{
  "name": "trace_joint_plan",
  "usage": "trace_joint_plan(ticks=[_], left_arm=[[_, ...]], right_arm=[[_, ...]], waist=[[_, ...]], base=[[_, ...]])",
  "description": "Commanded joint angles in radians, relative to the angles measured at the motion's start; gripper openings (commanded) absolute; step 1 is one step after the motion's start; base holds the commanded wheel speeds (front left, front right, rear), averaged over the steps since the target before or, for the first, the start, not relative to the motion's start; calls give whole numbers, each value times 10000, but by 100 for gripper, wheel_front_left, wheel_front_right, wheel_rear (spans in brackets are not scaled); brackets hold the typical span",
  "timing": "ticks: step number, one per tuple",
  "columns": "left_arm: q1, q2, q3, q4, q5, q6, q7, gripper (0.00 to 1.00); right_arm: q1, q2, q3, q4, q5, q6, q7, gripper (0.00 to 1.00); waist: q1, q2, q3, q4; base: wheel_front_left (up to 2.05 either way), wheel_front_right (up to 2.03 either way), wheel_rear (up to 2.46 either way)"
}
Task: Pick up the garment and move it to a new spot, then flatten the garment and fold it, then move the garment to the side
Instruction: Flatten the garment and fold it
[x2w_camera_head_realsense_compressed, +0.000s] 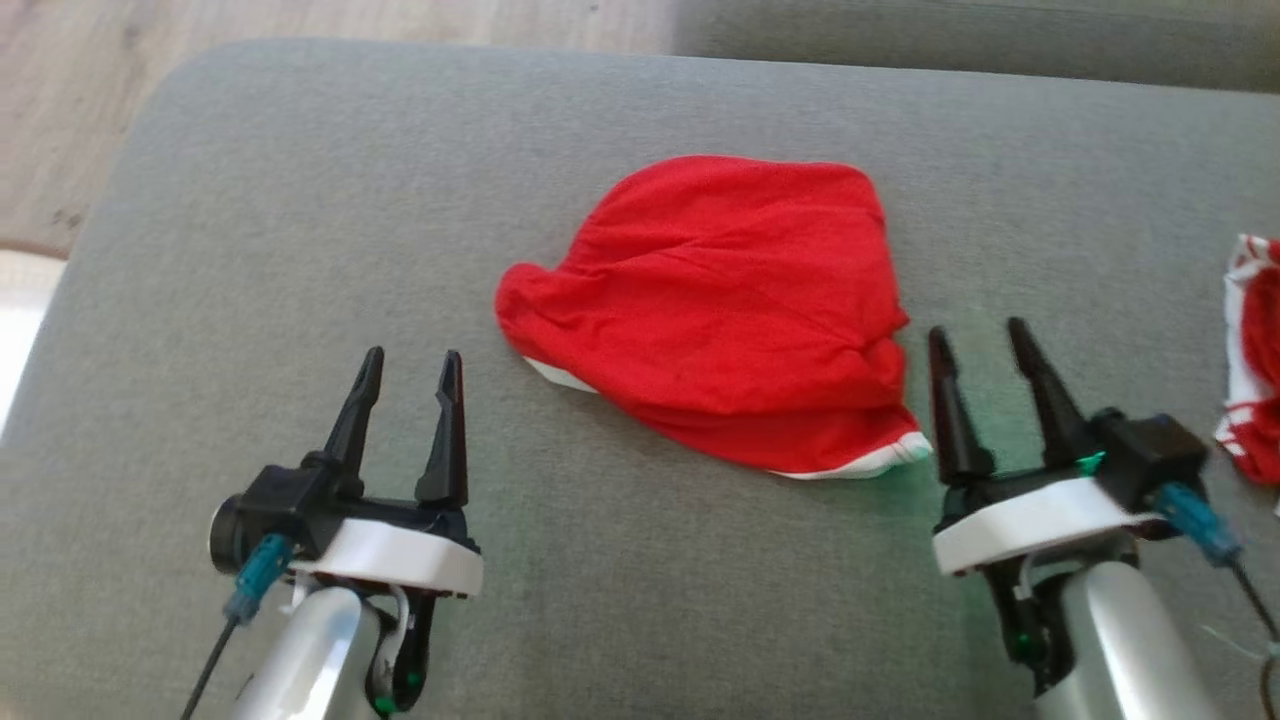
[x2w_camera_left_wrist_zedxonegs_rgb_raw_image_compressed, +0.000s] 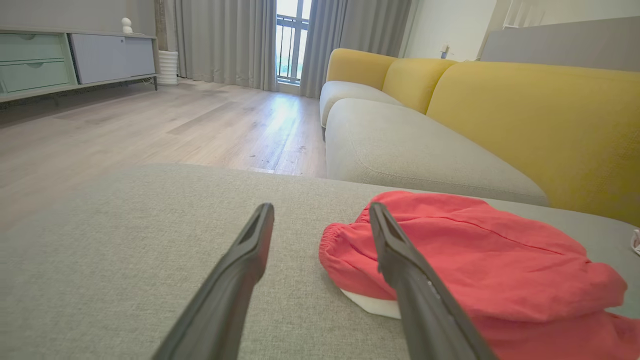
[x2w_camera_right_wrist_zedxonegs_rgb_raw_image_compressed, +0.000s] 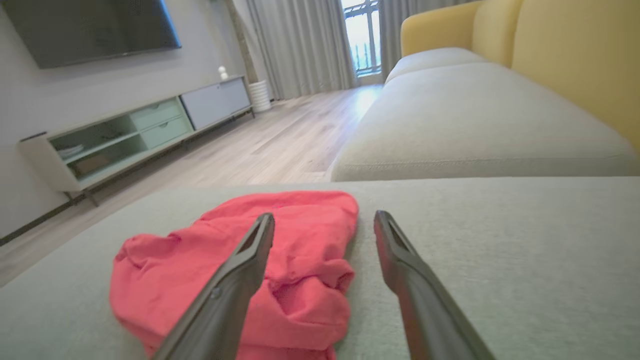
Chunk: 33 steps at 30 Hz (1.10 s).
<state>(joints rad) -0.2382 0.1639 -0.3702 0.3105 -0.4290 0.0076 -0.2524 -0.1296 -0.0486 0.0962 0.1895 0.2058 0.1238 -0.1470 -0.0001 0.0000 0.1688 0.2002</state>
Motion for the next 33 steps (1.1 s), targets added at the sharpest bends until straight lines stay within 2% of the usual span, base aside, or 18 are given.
trace_joint_plan(ticks=[1, 9, 13, 16, 17, 18, 25, 33], left_arm=[[-275, 53, 397, -377, 106, -45, -93, 100], [-219, -305, 235, -209, 361, -345, -93, 100], [-186, -455, 216, -67, 400, -443, -93, 100], [-193, -397, 80, 210, 648, -433, -93, 100], [-197, -407, 92, 266, 686, -402, -93, 100], [-193, -444, 123, 303, 666, -396, -93, 100], [-279, -601, 183, 367, 674, -525, -93, 100], [-448, -766, 228, 316, 708, -666, -93, 100]], right_arm=[[-127, -16, 394, -301, -138, 69, 93, 100], [-235, -16, 1142, 524, -568, 69, 976, 100], [-583, -59, 1144, 1189, -512, 69, 1513, 100], [-913, -126, 1211, 1532, -411, 69, 1522, 100], [-1019, -149, 1252, 1642, -361, 69, 1500, 63], [-1135, -186, 1278, 1719, -347, 69, 1420, 0], [-1888, -296, 1092, 1666, -246, 69, 942, 0], [-3051, -786, 446, 1840, -371, 69, 1413, 0]], waist=[[1, 0, 12, 178], [1, 0, 71, 777], [1, 0, 180, 991], [1, 0, 245, 1098], [1, 0, 259, 1123], [1, 0, 270, 1145], [1, 0, 425, 1236], [1, 0, 662, 1364]], base=[[0, 0, 0], [0, 0, 0], [0, 0, 0], [0, 0, 0], [0, 0, 0], [0, 0, 0], [0, 0, 0], [0, 0, 0]])
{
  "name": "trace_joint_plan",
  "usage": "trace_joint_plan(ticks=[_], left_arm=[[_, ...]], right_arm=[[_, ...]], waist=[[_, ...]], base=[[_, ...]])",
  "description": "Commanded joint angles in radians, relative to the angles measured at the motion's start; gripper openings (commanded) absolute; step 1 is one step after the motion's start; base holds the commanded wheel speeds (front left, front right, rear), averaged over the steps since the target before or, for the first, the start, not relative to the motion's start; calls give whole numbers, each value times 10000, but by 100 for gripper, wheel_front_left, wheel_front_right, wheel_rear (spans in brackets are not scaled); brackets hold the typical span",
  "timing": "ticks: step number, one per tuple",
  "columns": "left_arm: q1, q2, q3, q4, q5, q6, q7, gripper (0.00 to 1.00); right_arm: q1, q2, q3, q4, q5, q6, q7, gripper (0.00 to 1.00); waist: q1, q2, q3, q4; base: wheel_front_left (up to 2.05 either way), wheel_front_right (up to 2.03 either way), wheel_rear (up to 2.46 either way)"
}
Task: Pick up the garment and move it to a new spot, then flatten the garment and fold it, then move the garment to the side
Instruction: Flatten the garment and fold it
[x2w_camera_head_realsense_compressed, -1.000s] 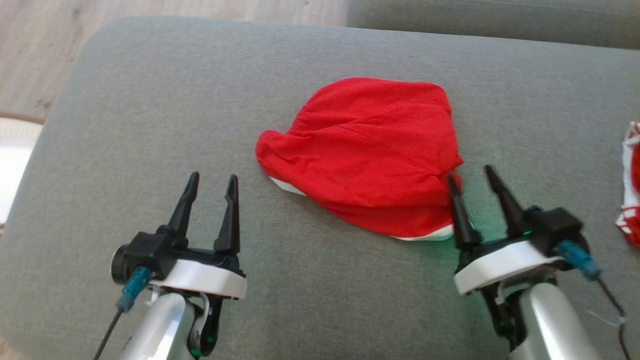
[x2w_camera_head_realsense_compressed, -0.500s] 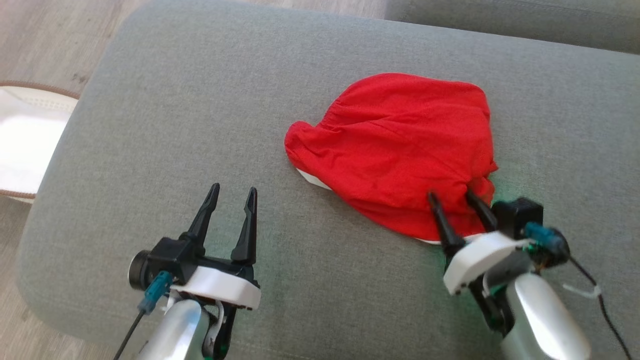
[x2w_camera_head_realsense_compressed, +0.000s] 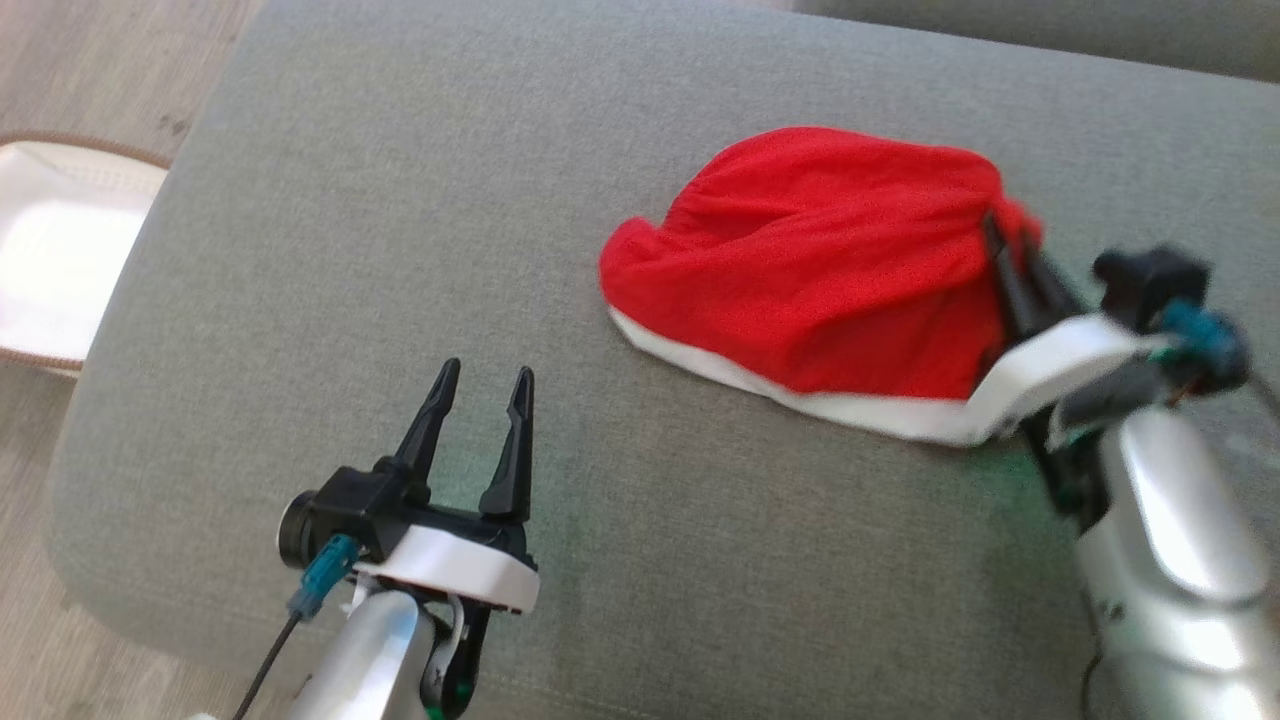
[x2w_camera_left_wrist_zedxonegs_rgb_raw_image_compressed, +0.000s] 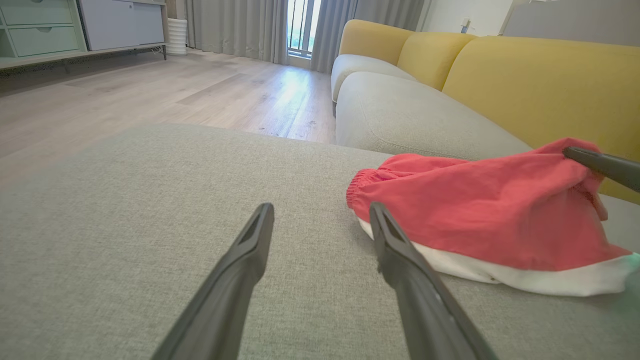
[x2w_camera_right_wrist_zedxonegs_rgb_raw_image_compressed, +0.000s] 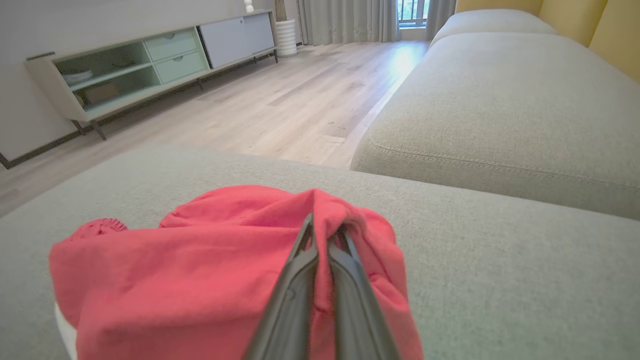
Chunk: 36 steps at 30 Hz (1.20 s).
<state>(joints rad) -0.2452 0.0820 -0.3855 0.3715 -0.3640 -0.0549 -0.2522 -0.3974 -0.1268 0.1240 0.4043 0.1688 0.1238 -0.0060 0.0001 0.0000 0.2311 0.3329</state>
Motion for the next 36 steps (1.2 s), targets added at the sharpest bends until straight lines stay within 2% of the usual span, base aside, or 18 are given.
trace_joint_plan(ticks=[1, 7, 13, 15, 16, 17, 22, 28, 30, 36], left_arm=[[-424, -1, 366, -308, 68, -87, -95, 100], [-563, -118, 358, -284, 61, -176, -95, 100], [-701, -222, 345, -235, 63, -254, -95, 100], [-723, -244, 351, -216, 62, -268, -95, 100], [-727, -253, 363, -210, 65, -272, -95, 100], [-723, -260, 387, -201, 66, -272, -95, 100], [-685, -266, 648, -182, 131, -239, -95, 100], [-635, -102, 1100, -280, 252, -235, -95, 100], [-604, -36, 1314, -372, 286, -237, -95, 100], [-481, -9, 1682, -549, 229, -284, -95, 100]], right_arm=[[-791, -220, -7, -45, -167, 69, 261, 0], [-1750, -666, -91, 870, -349, 69, 795, 0], [-2607, -1465, 106, 2432, -948, 69, 843, 0], [-2804, -1555, 198, 2981, -1115, 69, 827, 0], [-2893, -1539, 282, 3211, -1138, 69, 789, 57], [-2982, -1489, 319, 3423, -1087, 69, 735, 100], [-3183, -1213, 463, 3926, -798, 69, 215, 100], [-2760, -938, 477, 3853, -551, 69, -383, 100], [-2387, -779, 235, 3552, -319, 69, -777, 100], [-1259, -294, -190, 2340, 35, 69, -1554, 100]], waist=[[-1, 0, 128, 120], [-1, 0, 343, 393], [-1, 0, 553, 662], [-1, 0, 577, 694], [-1, 0, 577, 691], [-1, 0, 564, 671], [-1, 0, 323, 307], [-1, 0, -122, -483], [-1, 0, -328, -860], [-1, 0, -605, -1404]], base=[[0, 0, 0], [0, 0, 0], [0, 0, 0], [0, 0, 0], [0, 0, 0], [0, 0, 0], [0, 0, 0], [0, 0, 0], [0, 0, 0], [0, 0, 0]])
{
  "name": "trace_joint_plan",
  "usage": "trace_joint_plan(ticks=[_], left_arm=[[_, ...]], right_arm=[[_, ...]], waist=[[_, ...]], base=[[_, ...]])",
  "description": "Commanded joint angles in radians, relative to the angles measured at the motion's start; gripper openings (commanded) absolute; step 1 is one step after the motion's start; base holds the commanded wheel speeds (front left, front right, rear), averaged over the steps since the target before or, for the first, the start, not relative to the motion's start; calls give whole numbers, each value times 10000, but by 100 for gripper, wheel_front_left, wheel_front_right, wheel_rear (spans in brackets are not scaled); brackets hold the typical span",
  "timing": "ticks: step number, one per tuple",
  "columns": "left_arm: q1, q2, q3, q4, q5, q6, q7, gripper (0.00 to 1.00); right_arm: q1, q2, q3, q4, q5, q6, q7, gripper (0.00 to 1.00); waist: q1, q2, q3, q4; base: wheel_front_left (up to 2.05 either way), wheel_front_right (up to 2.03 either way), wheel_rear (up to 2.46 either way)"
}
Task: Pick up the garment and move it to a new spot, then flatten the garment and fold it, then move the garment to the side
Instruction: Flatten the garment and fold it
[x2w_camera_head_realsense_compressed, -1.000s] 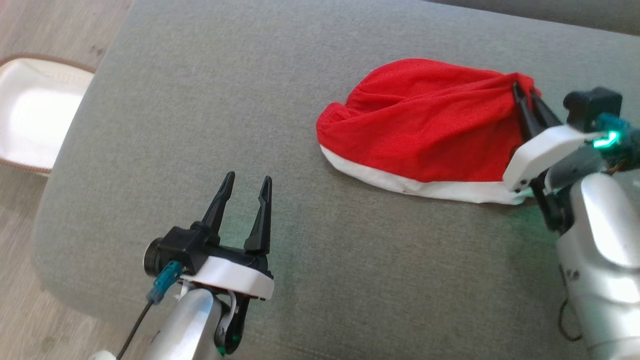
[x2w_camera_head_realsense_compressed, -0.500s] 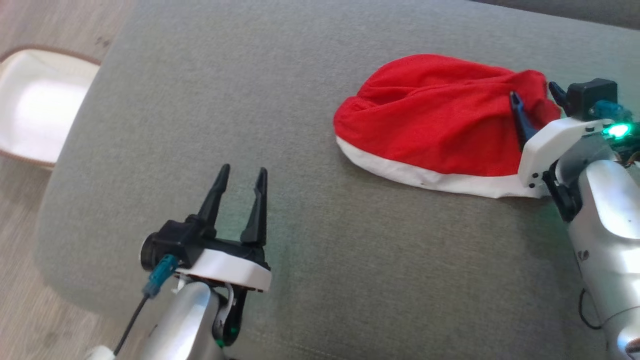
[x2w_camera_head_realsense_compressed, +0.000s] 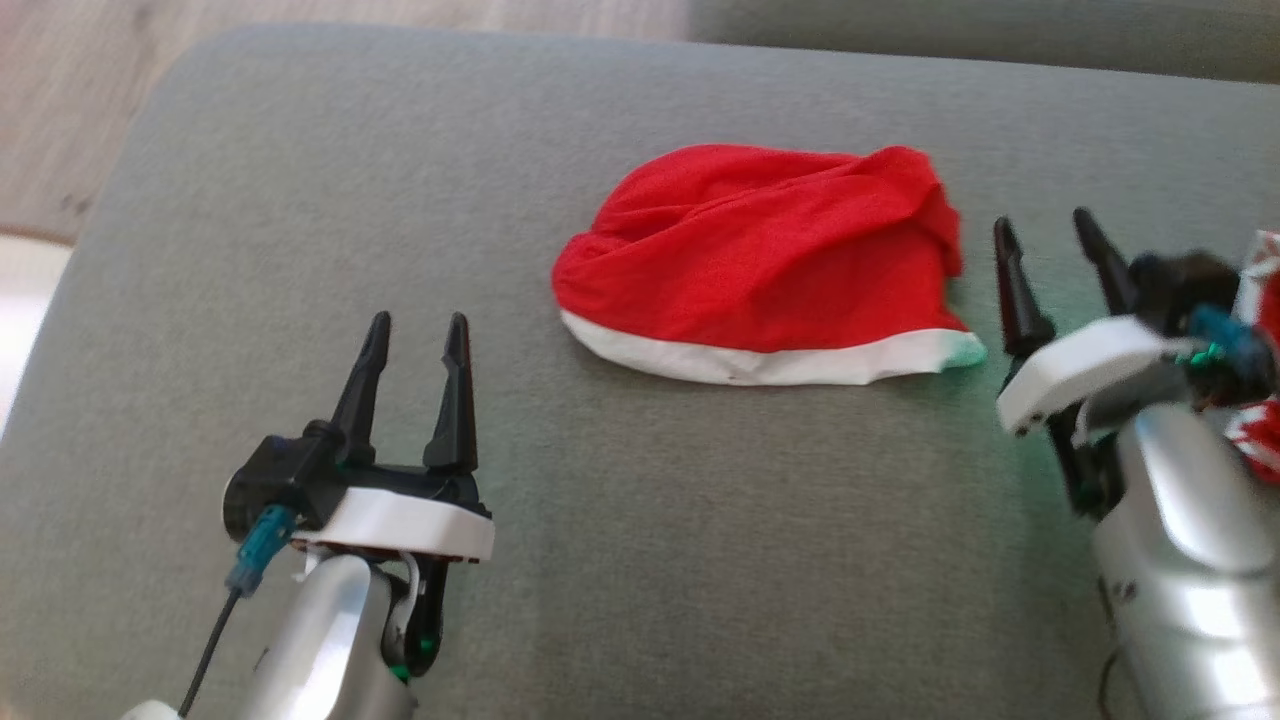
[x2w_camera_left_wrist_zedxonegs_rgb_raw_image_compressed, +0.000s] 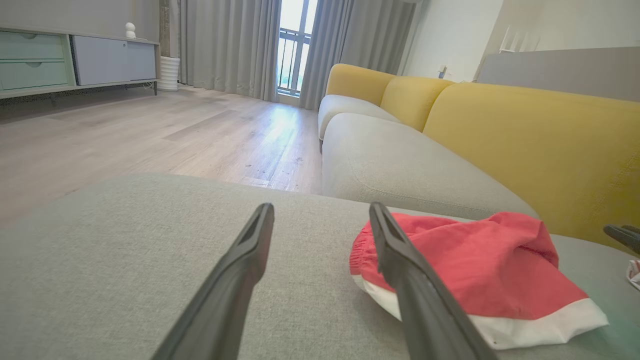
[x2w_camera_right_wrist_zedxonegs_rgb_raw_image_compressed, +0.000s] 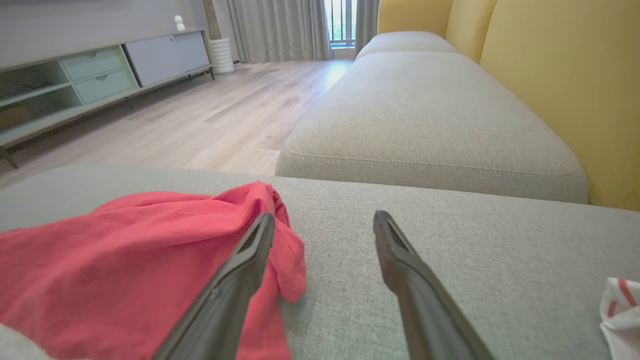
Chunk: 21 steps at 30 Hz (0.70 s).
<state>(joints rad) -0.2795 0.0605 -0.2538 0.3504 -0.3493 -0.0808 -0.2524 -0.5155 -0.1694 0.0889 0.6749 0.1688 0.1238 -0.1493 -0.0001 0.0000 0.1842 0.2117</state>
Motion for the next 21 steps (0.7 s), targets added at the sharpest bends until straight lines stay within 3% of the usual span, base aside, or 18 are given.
trace_joint_plan(ticks=[1, 10, 21], left_arm=[[-124, 212, 404, -360, 87, -37, -93, 100], [-11, 181, 550, -367, 188, -117, -93, 100], [-422, 306, 366, 214, 208, -299, 1, 100]], right_arm=[[151, 245, 85, -594, 39, 69, -203, 100], [2116, 1061, -701, -2306, 50, 69, -492, 100], [2581, 1188, -736, -3426, 79, 69, 19, 100]], waist=[[1, 0, -167, -266], [1, 0, -295, -603], [1, 0, 175, -950]], base=[[0, 0, 0], [0, 0, 0], [0, 0, 0]])
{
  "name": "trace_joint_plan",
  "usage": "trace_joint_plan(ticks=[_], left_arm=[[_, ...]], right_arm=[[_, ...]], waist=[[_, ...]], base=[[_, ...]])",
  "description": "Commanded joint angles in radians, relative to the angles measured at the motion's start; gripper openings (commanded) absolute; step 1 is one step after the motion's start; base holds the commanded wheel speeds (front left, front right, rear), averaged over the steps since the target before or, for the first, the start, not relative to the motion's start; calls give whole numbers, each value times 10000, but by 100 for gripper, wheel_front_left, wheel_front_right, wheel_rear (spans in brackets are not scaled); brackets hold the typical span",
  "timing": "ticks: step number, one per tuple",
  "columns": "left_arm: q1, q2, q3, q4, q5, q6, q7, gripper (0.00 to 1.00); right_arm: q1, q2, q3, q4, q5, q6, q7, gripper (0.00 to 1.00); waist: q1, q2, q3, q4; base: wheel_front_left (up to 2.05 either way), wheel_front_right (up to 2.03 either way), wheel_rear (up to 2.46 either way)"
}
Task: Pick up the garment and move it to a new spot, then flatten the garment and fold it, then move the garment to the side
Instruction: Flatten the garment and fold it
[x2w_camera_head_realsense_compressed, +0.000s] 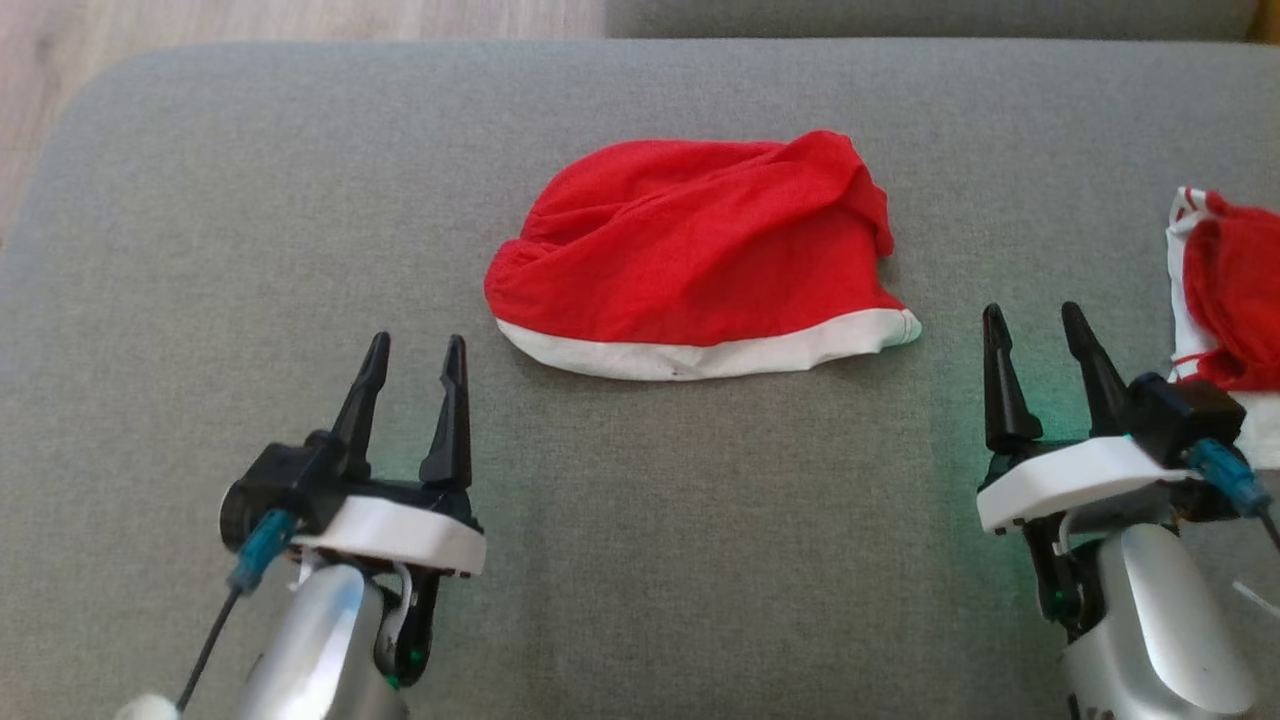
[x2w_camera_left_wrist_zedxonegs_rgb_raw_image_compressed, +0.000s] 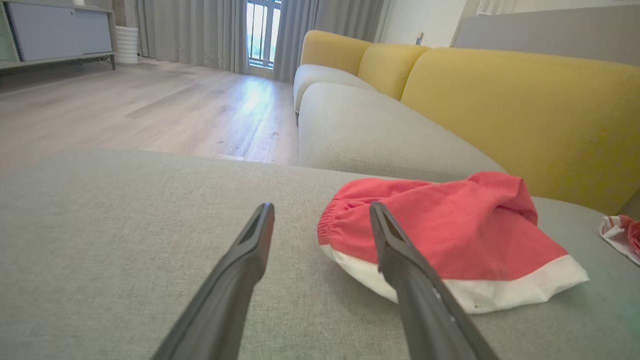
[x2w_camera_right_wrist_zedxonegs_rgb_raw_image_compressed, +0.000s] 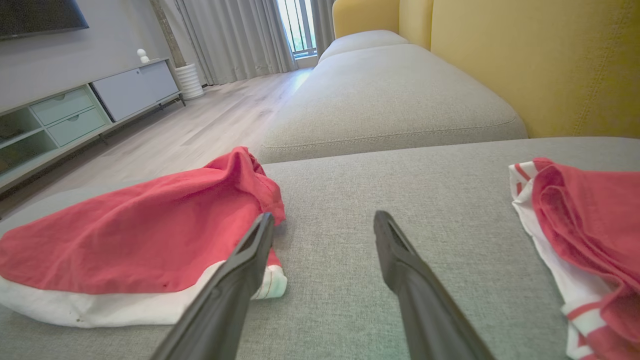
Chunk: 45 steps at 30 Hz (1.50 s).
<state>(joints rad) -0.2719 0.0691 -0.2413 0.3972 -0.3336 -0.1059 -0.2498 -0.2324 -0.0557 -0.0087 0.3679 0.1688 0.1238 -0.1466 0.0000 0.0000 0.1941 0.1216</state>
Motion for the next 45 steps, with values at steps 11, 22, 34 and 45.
trace_joint_plan(ticks=[11, 22, 34, 45], left_arm=[[-1888, 538, -756, 1354, -622, -233, 1051, 100], [-3068, 860, -971, 3221, -550, -155, 1280, 100], [-3546, 872, -1587, 3384, -701, -236, 231, 100], [-3585, 1232, -2467, 2615, -2308, -245, -32, 100]], right_arm=[[-318, 53, 399, -758, 149, 69, 153, 100], [-486, 54, 445, -959, 153, 69, 183, 100], [-491, 54, 526, -894, 193, 69, 187, 100], [-591, 54, 559, -828, 223, 69, 184, 100]], waist=[[0, 0, 748, -417], [0, 0, 1154, -728], [0, 0, 1168, -808], [0, 0, 1169, -799]], base=[[0, 0, 0], [0, 0, 0], [0, 0, 0], [0, 0, 0]])
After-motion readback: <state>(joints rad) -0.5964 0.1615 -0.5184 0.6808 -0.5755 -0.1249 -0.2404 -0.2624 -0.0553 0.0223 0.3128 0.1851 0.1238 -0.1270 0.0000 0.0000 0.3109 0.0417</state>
